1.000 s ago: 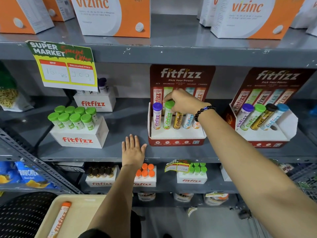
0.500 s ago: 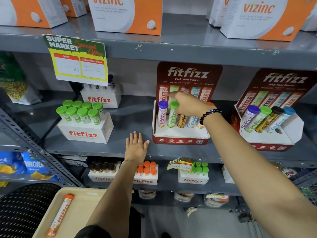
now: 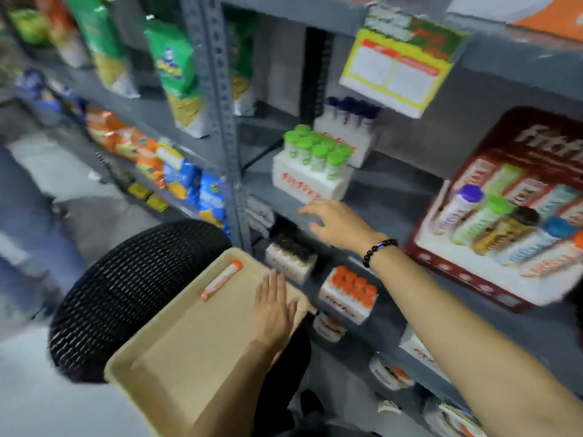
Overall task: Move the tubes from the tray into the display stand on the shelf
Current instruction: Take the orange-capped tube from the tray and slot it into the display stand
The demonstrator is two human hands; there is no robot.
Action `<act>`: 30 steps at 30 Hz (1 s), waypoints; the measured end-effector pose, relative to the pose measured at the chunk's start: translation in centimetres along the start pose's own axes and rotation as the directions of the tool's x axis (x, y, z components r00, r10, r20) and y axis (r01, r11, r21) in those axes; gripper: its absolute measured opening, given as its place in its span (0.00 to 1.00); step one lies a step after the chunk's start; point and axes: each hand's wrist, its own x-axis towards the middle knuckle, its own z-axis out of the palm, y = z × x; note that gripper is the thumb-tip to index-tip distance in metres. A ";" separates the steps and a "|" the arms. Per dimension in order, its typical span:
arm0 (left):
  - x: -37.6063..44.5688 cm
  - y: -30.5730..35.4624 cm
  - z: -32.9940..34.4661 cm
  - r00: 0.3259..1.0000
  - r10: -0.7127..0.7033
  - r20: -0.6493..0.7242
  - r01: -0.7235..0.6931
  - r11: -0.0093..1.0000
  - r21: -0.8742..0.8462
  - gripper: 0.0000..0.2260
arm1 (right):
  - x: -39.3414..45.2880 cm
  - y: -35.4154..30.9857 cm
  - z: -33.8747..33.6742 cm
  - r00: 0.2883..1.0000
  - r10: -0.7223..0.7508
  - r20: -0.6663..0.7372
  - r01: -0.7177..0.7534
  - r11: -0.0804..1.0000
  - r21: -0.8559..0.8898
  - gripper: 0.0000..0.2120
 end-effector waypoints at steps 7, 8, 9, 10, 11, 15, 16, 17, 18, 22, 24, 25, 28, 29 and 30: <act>-5.9 -4.4 4.3 0.927 -0.367 0.072 0.369 0.929 -0.015 0.34 | 7.2 -3.7 11.7 0.922 -0.215 0.323 0.213 0.976 0.041 0.22; -6.2 -4.5 4.9 0.906 -0.415 0.083 0.419 0.908 -0.028 0.34 | 7.9 -3.8 13.6 0.908 -0.223 0.354 0.224 0.974 0.039 0.23; -6.4 -4.6 5.6 0.882 -0.461 0.094 0.467 0.883 -0.043 0.34 | 8.6 -3.8 15.3 0.894 -0.226 0.387 0.234 0.972 0.028 0.24; -6.5 -4.6 6.4 0.857 -0.505 0.100 0.512 0.857 -0.059 0.34 | 9.3 -3.8 17.0 0.879 -0.224 0.420 0.241 0.970 0.014 0.24; -6.4 -4.6 7.1 0.830 -0.547 0.110 0.556 0.827 -0.080 0.34 | 9.9 -3.7 18.6 0.868 -0.226 0.442 0.249 0.969 0.006 0.24; -6.1 -4.6 9.6 0.732 -0.667 0.135 0.681 0.718 -0.143 0.34 | 12.0 -3.6 24.0 0.847 -0.255 0.466 0.291 0.957 -0.005 0.22; -6.0 -4.6 10.1 0.717 -0.684 0.135 0.697 0.700 -0.152 0.34 | 12.5 -3.5 25.1 0.845 -0.260 0.468 0.294 0.956 0.000 0.22; -5.9 -4.5 10.5 0.704 -0.698 0.133 0.710 0.686 -0.161 0.34 | 13.0 -3.4 26.1 0.842 -0.262 0.471 0.301 0.954 -0.007 0.22; -5.9 -4.5 10.8 0.693 -0.710 0.126 0.720 0.673 -0.167 0.33 | 13.6 -3.3 27.0 0.841 -0.266 0.472 0.310 0.950 -0.018 0.23; -5.9 -4.5 11.4 0.682 -0.726 0.088 0.729 0.665 -0.163 0.32 | 16.0 -3.0 30.0 0.850 -0.268 0.454 0.347 0.932 -0.100 0.23; -5.9 -4.5 11.5 0.685 -0.724 0.082 0.726 0.671 -0.150 0.31 | 16.6 -3.1 30.8 0.849 -0.262 0.458 0.367 0.917 -0.157 0.22; -5.9 -4.5 11.6 0.687 -0.722 0.085 0.725 0.673 -0.146 0.31 | 16.7 -3.2 31.1 0.853 -0.263 0.451 0.377 0.908 -0.183 0.22; -5.9 -4.5 11.7 0.686 -0.721 0.098 0.727 0.673 -0.134 0.31 | 17.1 -3.2 31.7 0.870 -0.284 0.402 0.406 0.877 -0.259 0.18; -6.0 -4.5 11.8 0.685 -0.722 0.100 0.728 0.673 -0.131 0.31 | 17.0 -3.2 31.8 0.878 -0.280 0.388 0.403 0.870 -0.284 0.17; -6.0 -4.5 11.8 0.683 -0.723 0.102 0.730 0.672 -0.127 0.31 | 17.0 -3.2 31.9 0.881 -0.276 0.385 0.405 0.861 -0.309 0.16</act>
